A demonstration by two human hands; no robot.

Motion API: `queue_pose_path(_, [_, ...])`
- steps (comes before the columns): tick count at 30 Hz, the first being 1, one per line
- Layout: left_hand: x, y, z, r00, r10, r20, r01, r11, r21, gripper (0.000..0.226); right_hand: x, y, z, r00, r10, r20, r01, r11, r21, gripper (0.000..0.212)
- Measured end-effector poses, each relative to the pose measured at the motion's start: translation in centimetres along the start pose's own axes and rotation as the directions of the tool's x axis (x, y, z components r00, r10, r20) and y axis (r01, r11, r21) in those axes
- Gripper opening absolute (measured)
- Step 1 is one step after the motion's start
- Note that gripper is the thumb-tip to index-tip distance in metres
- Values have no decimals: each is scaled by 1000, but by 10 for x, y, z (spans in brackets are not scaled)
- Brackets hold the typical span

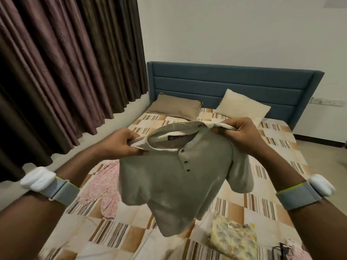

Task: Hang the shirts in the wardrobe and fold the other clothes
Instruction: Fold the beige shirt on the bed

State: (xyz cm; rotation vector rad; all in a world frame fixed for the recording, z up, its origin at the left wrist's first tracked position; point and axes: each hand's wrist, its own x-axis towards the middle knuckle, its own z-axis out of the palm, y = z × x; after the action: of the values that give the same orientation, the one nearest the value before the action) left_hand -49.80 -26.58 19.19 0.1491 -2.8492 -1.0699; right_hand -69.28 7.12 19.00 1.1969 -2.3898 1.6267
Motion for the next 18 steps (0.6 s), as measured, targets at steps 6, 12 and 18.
queue_pose_path(6, [1, 6, -24, 901, 217, -376, -296, 941, -165, 18, 16, 8, -18, 980, -97, -173, 58, 973, -222, 23])
queue_pose_path(12, [2, -45, -24, 976, 64, -210, -84, 993, -87, 19, 8, 28, 9, 978, 192, 75, -154, 922, -356, 33])
queue_pose_path(18, [-6, -52, -38, 982, 33, -186, -66, 982, -178, 14, 6, 19, 19, 983, 179, 39, -176, 981, -76, 46])
